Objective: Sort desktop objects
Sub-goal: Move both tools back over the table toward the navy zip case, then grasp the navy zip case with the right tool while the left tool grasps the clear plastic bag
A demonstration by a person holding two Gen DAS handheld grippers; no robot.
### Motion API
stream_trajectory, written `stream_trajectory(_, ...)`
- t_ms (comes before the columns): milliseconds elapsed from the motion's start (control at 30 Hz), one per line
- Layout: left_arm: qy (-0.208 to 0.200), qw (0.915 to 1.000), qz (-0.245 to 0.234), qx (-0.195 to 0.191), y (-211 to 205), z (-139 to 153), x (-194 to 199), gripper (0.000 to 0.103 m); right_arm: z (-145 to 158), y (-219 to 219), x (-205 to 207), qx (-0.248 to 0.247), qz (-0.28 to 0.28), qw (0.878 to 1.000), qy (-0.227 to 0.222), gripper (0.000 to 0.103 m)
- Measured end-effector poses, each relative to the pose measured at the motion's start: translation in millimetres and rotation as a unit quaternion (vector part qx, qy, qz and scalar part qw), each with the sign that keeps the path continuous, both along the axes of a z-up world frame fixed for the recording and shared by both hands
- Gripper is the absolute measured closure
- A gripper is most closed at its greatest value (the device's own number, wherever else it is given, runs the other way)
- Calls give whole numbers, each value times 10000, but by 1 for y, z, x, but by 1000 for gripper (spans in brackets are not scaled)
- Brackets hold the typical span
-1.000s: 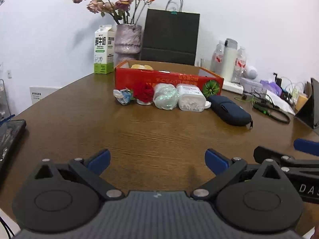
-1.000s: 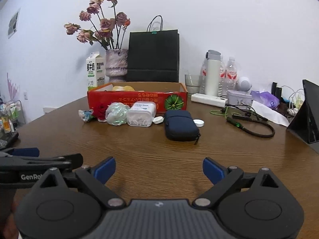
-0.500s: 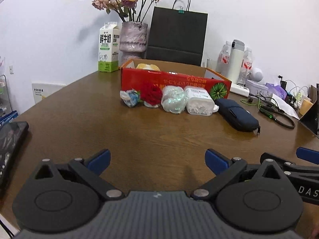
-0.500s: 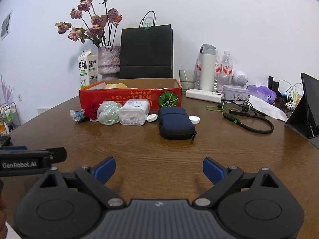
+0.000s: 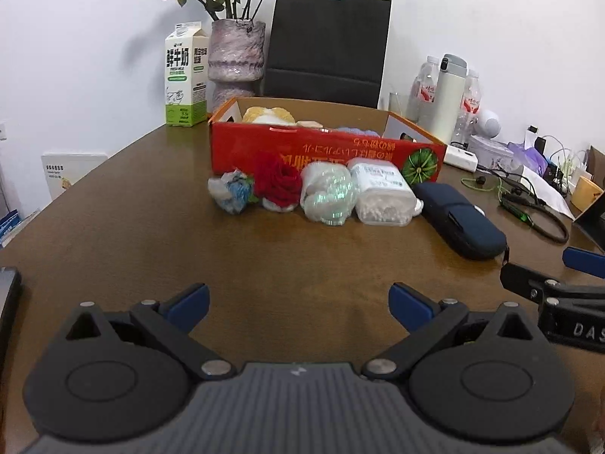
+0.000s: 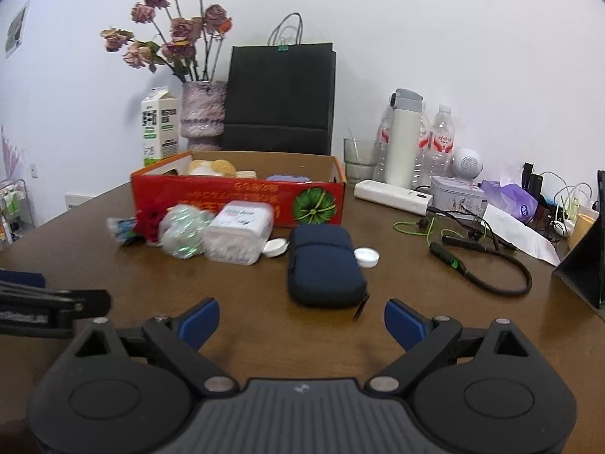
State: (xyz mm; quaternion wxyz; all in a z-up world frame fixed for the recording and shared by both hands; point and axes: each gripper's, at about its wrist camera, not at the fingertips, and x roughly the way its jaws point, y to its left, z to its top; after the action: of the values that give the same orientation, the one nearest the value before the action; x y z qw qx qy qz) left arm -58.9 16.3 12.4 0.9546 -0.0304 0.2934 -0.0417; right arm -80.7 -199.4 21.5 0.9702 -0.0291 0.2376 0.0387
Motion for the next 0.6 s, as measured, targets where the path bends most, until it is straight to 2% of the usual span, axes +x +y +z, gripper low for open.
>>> stream_trajectory(200,-251,9994,-225,63,-5,10,45,0,3,-13,48,-20,-56,10000,67,10)
stream_trajectory(267,-249,9993,-199,181,-8,9,64,1,6,-13,62,90,81,9999,54,10)
stream_trajectory(433,-78,9995,-316,46,-16,4,107,13,3,-4,96,-52,226,9997,88,11)
stream_trajectory(500,-4,9995,-317,55,-23,1,118,21,-3,-3,109,-120,166,9995,235,11)
stream_trajectory(600,196,9989,-403,-141,-27,-6,130,29,-15,-8,125,-26,119,9982,580,17)
